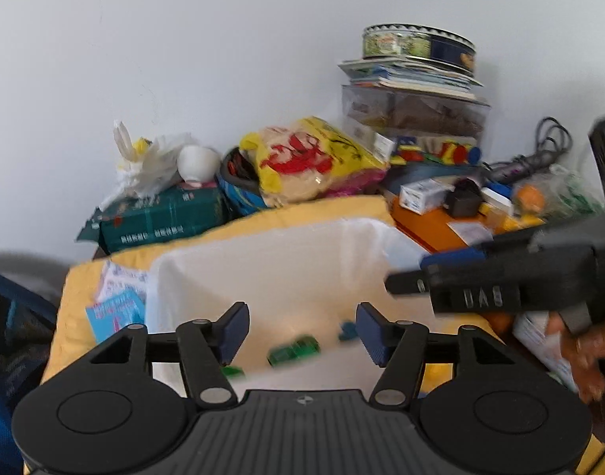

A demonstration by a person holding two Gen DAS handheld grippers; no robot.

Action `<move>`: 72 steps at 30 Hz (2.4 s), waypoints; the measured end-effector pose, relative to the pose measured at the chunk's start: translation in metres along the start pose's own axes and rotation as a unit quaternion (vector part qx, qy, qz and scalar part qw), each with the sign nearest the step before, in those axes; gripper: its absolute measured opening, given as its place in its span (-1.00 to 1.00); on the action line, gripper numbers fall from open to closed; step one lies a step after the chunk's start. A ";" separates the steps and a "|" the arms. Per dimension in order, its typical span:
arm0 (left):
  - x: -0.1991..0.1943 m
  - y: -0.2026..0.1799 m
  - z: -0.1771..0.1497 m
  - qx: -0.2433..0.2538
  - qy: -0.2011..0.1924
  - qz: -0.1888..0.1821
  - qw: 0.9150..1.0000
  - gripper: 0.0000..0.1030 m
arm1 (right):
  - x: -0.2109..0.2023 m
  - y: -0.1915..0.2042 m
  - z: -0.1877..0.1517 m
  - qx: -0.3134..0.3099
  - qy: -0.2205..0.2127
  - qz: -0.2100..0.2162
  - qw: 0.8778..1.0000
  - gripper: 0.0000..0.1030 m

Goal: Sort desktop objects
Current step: 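Move the right tool back to the toys and grasp the grey car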

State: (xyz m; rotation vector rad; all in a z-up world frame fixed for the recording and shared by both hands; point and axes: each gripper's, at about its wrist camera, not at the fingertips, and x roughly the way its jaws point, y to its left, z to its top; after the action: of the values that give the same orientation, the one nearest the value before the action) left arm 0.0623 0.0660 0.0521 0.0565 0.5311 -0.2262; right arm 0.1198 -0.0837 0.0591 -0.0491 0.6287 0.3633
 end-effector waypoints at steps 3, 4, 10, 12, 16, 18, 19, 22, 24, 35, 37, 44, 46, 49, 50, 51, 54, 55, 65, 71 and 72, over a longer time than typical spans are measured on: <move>-0.013 -0.009 -0.019 -0.017 0.014 -0.011 1.000 0.23 | -0.017 -0.001 -0.007 0.004 -0.009 0.004 1.000 -0.13; -0.015 -0.011 -0.025 -0.023 0.019 -0.015 0.999 0.23 | -0.022 -0.001 -0.009 0.004 -0.010 0.006 1.000 -0.12; -0.008 -0.021 -0.063 -0.051 0.078 -0.040 0.995 0.23 | -0.041 0.005 -0.038 -0.021 0.012 0.008 1.000 -0.06; -0.003 -0.023 -0.075 -0.061 0.100 -0.047 0.992 0.23 | -0.044 0.011 -0.053 -0.046 0.018 -0.003 0.999 -0.07; 0.008 -0.031 -0.099 -0.052 0.142 -0.052 0.987 0.23 | -0.040 0.023 -0.084 -0.100 0.050 -0.021 0.994 -0.07; 0.012 -0.035 -0.109 -0.045 0.159 -0.054 0.985 0.23 | -0.038 0.025 -0.095 -0.098 0.074 -0.013 0.992 -0.07; 0.013 -0.036 -0.113 -0.044 0.164 -0.055 0.984 0.23 | -0.038 0.025 -0.100 -0.093 0.084 -0.004 0.992 -0.07; 0.016 -0.038 -0.121 -0.050 0.173 -0.053 0.982 0.23 | -0.040 0.026 -0.114 -0.098 0.095 0.002 0.991 -0.07; 0.016 -0.040 -0.125 -0.055 0.177 -0.055 0.981 0.23 | -0.039 0.026 -0.123 -0.101 0.108 -0.001 0.989 -0.07; 0.025 -0.046 -0.103 -0.012 0.148 -0.054 0.987 0.21 | -0.032 0.018 -0.140 -0.063 0.129 0.001 0.990 -0.14; 0.025 -0.050 -0.091 0.007 0.129 -0.054 0.990 0.21 | -0.027 0.013 -0.141 -0.032 0.131 0.016 0.991 -0.21; 0.039 -0.066 -0.071 0.093 0.119 -0.083 0.985 0.18 | -0.013 -0.029 -0.145 0.182 0.130 0.001 0.975 -0.20; 0.040 -0.067 -0.065 0.092 0.114 -0.087 0.985 0.09 | -0.010 -0.034 -0.142 0.207 0.127 -0.008 0.970 -0.19; 0.040 -0.064 -0.065 0.088 0.108 -0.085 0.987 0.08 | 0.000 -0.039 -0.139 0.234 0.126 0.002 0.964 -0.18; 0.041 -0.063 -0.066 0.086 0.112 -0.086 0.986 0.08 | 0.003 -0.040 -0.138 0.240 0.129 0.004 0.962 -0.17; 0.042 -0.061 -0.067 0.085 0.117 -0.088 0.986 0.08 | 0.007 -0.040 -0.138 0.245 0.133 0.005 0.960 -0.17; 0.040 -0.059 -0.073 0.096 0.126 -0.091 0.983 0.08 | 0.006 -0.038 -0.140 0.245 0.128 0.003 0.961 -0.14; 0.039 -0.058 -0.074 0.099 0.128 -0.092 0.983 0.08 | 0.004 -0.036 -0.140 0.234 0.124 0.003 0.964 -0.26; 0.046 -0.064 -0.076 0.110 0.139 -0.134 0.975 0.08 | -0.011 -0.044 -0.160 0.201 0.145 -0.011 0.969 -0.84; 0.080 -0.086 -0.076 0.130 0.165 -0.171 0.963 0.03 | -0.014 -0.045 -0.163 0.201 0.153 -0.012 0.967 -0.74; 0.084 -0.089 -0.077 0.136 0.171 -0.172 0.960 -0.08 | -0.015 -0.042 -0.163 0.196 0.154 -0.012 0.968 -0.72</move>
State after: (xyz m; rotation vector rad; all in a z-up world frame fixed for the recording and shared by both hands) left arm 0.0743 -0.0292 -0.0561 0.2766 0.8516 -0.6380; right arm 0.0312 -0.1530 -0.0673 0.2705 0.9982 0.2018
